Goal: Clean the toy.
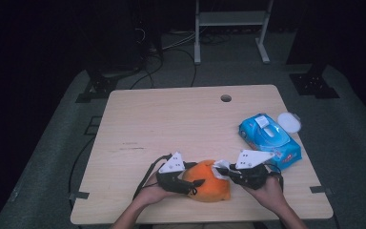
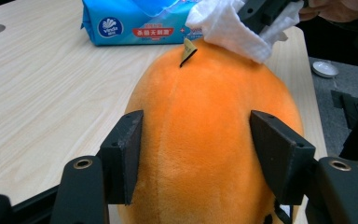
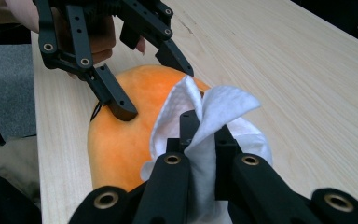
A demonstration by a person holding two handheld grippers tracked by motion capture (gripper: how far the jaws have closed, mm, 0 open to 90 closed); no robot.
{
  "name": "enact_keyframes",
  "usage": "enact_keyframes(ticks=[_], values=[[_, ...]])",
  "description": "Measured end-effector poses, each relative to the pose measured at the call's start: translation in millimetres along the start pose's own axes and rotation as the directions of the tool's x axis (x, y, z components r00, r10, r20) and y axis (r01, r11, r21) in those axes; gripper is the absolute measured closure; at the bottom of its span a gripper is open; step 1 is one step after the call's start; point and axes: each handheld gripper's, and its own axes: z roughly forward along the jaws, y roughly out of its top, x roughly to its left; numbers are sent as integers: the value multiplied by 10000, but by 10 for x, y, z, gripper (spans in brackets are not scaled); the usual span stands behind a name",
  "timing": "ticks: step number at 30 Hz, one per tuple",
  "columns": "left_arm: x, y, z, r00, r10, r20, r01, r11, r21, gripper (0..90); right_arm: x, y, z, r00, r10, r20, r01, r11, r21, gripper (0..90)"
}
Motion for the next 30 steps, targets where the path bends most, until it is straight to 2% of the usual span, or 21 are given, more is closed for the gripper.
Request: enact_keyframes(ticks=[4, 10, 18, 22, 24, 26, 30], values=[[-3, -24, -12, 10000, -57, 3, 57, 10000, -47, 383, 10, 8, -8, 10000, -79, 34, 79, 10000, 14, 865], [28, -50, -13, 9996, -297, -4, 297, 9995, -102, 383, -63, -2, -45, 9991, 341, 247, -336, 9992, -197, 865], [57, -76, -41, 9991, -401, -98, 400, 9992, -52, 382, -58, -30, -31, 9991, 415, 28, -415, 9990, -181, 865], [107, -102, -65, 9971, -750, -159, 749, 9972, -76, 378, -78, -104, -38, 9979, 650, -69, -650, 9979, -22, 865], [88, -89, -47, 9979, -600, -222, 600, 9982, -20, 373, -72, -109, 1, 9972, 713, -216, -714, 9974, -40, 865], [81, -84, -32, 9978, -614, -240, 613, 9981, -35, 370, -48, -59, 10, 9985, 525, -147, -527, 9986, -101, 865], [49, -68, -15, 9984, -495, -279, 494, 9988, -48, 370, -61, 10, 14, 9988, 489, -80, -491, 9983, -314, 866]])
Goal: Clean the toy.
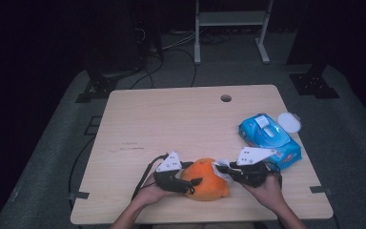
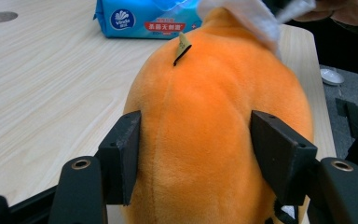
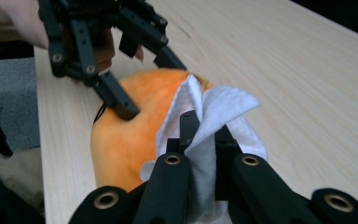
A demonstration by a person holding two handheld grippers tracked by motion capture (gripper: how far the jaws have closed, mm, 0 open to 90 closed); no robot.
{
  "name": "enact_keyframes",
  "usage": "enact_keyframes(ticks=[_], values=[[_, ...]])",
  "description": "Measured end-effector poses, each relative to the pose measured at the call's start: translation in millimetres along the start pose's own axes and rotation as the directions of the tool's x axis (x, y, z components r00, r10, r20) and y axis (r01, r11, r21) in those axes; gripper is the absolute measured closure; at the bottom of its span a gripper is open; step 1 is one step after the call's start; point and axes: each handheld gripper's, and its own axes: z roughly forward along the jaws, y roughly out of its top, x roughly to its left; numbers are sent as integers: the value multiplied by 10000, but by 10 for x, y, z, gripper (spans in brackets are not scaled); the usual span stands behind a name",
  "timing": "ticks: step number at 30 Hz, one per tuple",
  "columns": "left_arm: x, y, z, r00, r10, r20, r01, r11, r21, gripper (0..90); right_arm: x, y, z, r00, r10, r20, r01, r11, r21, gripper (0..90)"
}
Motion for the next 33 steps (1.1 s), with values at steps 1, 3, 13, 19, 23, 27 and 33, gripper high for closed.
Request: enact_keyframes(ticks=[1, 3, 13, 19, 23, 27, 33], values=[[-32, 11, 9, 9999, 165, -2, -165, 9999, 16, 370, -11, 7, 3, 10000, 56, 36, -55, 10000, -19, 866], [-59, 18, 15, 9996, 289, 22, -289, 9996, -21, 370, -46, 12, 5, 9999, 135, 100, -134, 9999, -99, 866], [-124, 40, 55, 9983, 554, 158, -553, 9984, -81, 369, -113, -25, 12, 9983, 565, 125, -564, 9984, -87, 866], [-170, 73, 101, 9973, 729, 47, -729, 9973, -36, 355, 21, 64, 67, 9995, 177, -258, -181, 9997, -133, 866], [-150, 63, 85, 9983, 590, -19, -590, 9983, -37, 359, 41, 79, 87, 9999, -79, -121, 79, 10000, 33, 866], [-87, 44, 61, 9999, 148, -44, -148, 9999, -32, 366, -48, 7, 24, 9998, 117, 153, -117, 9999, 40, 866], [-62, 45, 69, 9998, -125, -145, 125, 9999, -7, 366, -72, -70, -97, 9989, 307, 343, -308, 9995, 33, 866]])
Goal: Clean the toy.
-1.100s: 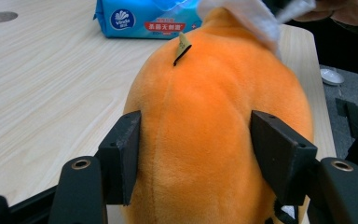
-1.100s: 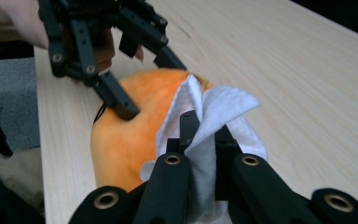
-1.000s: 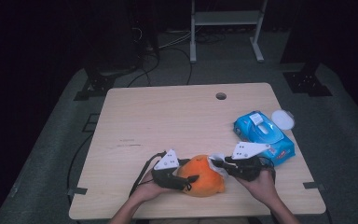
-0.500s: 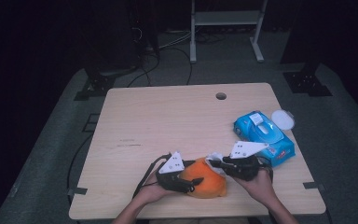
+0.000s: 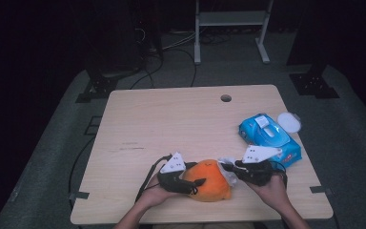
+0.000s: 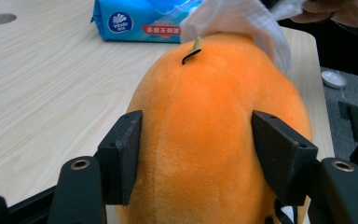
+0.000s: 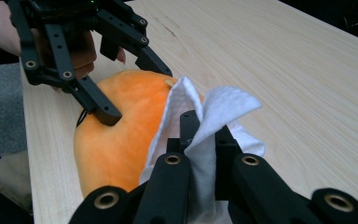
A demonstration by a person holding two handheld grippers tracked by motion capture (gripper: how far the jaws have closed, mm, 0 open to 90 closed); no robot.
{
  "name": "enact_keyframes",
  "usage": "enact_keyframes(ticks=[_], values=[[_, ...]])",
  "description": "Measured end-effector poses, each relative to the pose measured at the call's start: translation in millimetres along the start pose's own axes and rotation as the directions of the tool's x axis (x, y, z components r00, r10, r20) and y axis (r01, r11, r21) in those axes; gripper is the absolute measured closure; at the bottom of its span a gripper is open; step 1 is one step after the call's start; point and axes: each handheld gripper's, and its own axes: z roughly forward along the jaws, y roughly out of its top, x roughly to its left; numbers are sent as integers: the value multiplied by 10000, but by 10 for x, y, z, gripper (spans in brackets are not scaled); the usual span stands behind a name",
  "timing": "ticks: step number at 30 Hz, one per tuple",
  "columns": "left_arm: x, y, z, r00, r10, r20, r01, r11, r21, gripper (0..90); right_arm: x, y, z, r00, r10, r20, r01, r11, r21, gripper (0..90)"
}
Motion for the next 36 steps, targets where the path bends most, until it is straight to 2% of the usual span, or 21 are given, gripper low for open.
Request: enact_keyframes(ticks=[4, 6, 7, 10, 11, 13, 18, 22, 24, 27, 30, 33, 36], values=[[11, 17, 39, 9993, -313, -208, 313, 9995, -9, 364, 53, 40, 21, 9998, -184, -54, 184, 9998, -21, 865], [12, 19, 42, 9992, -330, -224, 329, 9995, -12, 363, 74, 54, 41, 9997, -241, -86, 241, 9997, 20, 865], [36, 12, 32, 9989, -406, -222, 406, 9992, -2, 362, 90, 59, 74, 9992, -408, -58, 409, 9991, 107, 865], [65, -2, 17, 9981, -586, -188, 585, 9983, -52, 363, 74, 50, 71, 9994, -330, -98, 331, 9994, 136, 865], [91, -10, 8, 9960, -871, -222, 869, 9962, -92, 363, 42, 21, 60, 9997, -186, -133, 188, 9997, 163, 865], [123, -20, -3, 9925, -1189, -282, 1186, 9929, -130, 362, 30, -13, 57, 9997, -128, -197, 135, 9993, 343, 865], [94, -3, 24, 9920, -1200, -401, 1195, 9927, -149, 357, 66, -15, 77, 9992, -174, -372, 191, 9987, 469, 865], [-6, 30, 59, 9964, -672, -522, 666, 9977, -135, 354, 128, 43, 132, 9977, -408, -548, 431, 9983, 404, 865], [-20, 33, 63, 9970, -555, -533, 547, 9984, -163, 353, 128, 60, 137, 9974, -441, -567, 461, 9984, 342, 865], [18, 15, 48, 9953, -800, -550, 791, 9967, -185, 357, 93, 45, 130, 9979, -349, -545, 367, 9988, 319, 865], [98, -10, 28, 9867, -1529, -546, 1515, 9880, -300, 356, 94, 7, 125, 9984, -398, -398, 416, 9981, 457, 865], [98, -2, 41, 9857, -1571, -609, 1556, 9874, -293, 350, 128, -11, 134, 9979, -404, -505, 430, 9978, 498, 865], [68, 13, 68, 9843, -1650, -627, 1632, 9860, -330, 348, 197, 10, 181, 9940, -548, -946, 596, 9970, 485, 865]])
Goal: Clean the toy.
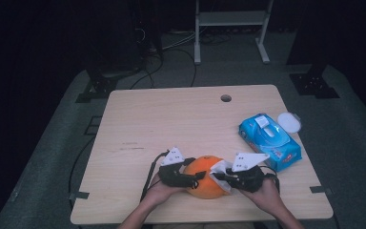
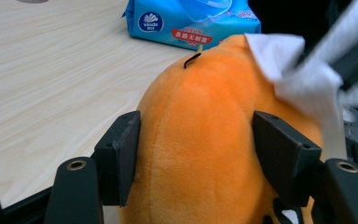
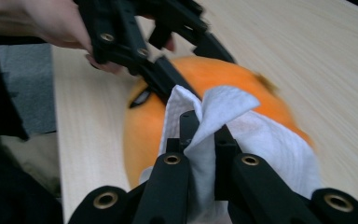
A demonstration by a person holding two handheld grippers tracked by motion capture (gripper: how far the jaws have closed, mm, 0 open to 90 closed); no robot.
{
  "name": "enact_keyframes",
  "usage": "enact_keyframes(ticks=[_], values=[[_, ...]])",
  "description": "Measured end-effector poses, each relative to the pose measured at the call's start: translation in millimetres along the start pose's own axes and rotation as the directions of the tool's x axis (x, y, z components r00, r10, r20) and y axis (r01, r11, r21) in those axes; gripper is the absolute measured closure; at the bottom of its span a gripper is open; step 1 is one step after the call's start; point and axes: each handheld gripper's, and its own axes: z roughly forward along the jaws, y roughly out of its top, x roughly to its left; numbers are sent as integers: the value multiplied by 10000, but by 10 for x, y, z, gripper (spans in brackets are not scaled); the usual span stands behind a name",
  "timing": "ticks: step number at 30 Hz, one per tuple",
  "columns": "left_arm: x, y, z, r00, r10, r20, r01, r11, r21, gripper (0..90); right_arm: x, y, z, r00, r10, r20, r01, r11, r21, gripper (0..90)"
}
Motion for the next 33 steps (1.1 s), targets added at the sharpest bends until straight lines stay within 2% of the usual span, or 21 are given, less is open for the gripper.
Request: enact_keyframes(ticks=[2, 3, 6, 7, 9, 11, 13, 15, 18, 20, 21, 23, 24, 25, 26, 27, 28, 29, 31, 32, 33], values=[[-17, 3, 5, 9999, 87, -60, -87, 10000, 11, 349, 26, 15, 25, 10000, -82, -12, 82, 10000, 50, 865], [-57, 6, 1, 9996, 288, -50, -288, 9996, 10, 356, 34, 55, 49, 9996, -246, 113, 245, 9996, 105, 866], [-143, 8, 1, 9968, 803, 14, -803, 9968, -70, 363, -34, 86, 18, 9992, -39, 410, 46, 9999, -155, 867], [-183, 11, -1, 9933, 1151, 48, -1150, 9933, -51, 363, -55, 90, 5, 9985, -8, 547, 19, 9998, -202, 867], [-229, 14, -10, 9887, 1496, 32, -1496, 9887, 1, 363, -128, 86, -48, 9965, 146, 826, -120, 9994, -320, 867], [-257, 9, -24, 9861, 1652, 155, -1652, 9863, -44, 363, -190, 58, -95, 9944, 384, 987, -348, 9987, -376, 867], [-268, 4, -28, 9856, 1666, 287, -1663, 9860, -102, 361, -238, 9, -127, 9941, 674, 846, -636, 9969, -471, 866], [-263, 12, -33, 9830, 1753, 538, -1749, 9845, -118, 343, -221, -23, -126, 9954, 637, 718, -613, 9975, -352, 865], [-204, 52, -61, 9827, 1360, 1254, -1350, 9907, -161, 207, -171, -45, -112, 9980, 419, 477, -412, 9990, -166, 865], [-180, 67, -74, 9833, 1217, 1351, -1204, 9926, -184, 149, -160, -50, -112, 9984, 383, 423, -377, 9992, -151, 865], [-134, 88, -55, 9886, 912, 1198, -929, 9956, 90, 108, -125, -52, -118, 9993, 324, 202, -320, 9993, -200, 865], [-106, 65, -2, 9891, 646, 1320, -713, 9964, 467, 89, -98, -41, -122, 9998, 191, 43, -191, 9996, -201, 865], [-106, 65, -2, 9891, 646, 1320, -713, 9964, 467, 89, -98, -41, -122, 9998, 191, 43, -191, 9996, -201, 865], [-106, 25, 52, 9874, 565, 1476, -675, 9952, 712, 108, -75, -31, -115, 9999, 111, 72, -109, 9998, -177, 865], [-106, 25, 52, 9874, 565, 1476, -675, 9952, 712, 147, -73, -29, -113, 9999, 107, 126, -105, 9998, -150, 865], [-131, 41, 39, 9861, 937, 1373, -1032, 9926, 636, 211, -79, -26, -116, 9997, 121, 227, -119, 9999, -126, 865], [-131, 41, 39, 9861, 937, 1373, -1032, 9926, 636, 261, -88, -24, -124, 9995, 177, 253, -173, 9997, -161, 866], [-151, 67, 6, 9828, 1400, 1204, -1447, 9890, 311, 315, -105, -14, -147, 9990, 324, 307, -316, 9991, -267, 866], [-199, 86, -11, 9743, 2034, 964, -2027, 9791, -175, 367, -130, 9, -190, 9983, 410, 405, -389, 9980, -504, 866], [-199, 86, -11, 9743, 2034, 964, -2027, 9791, -175, 380, -130, 9, -190, 9983, 410, 405, -389, 9980, -504, 866], [-234, 98, -13, 9670, 2415, 810, -2391, 9702, -386, 383, -142, 54, -245, 9971, 429, 635, -376, 9958, -833, 867]])
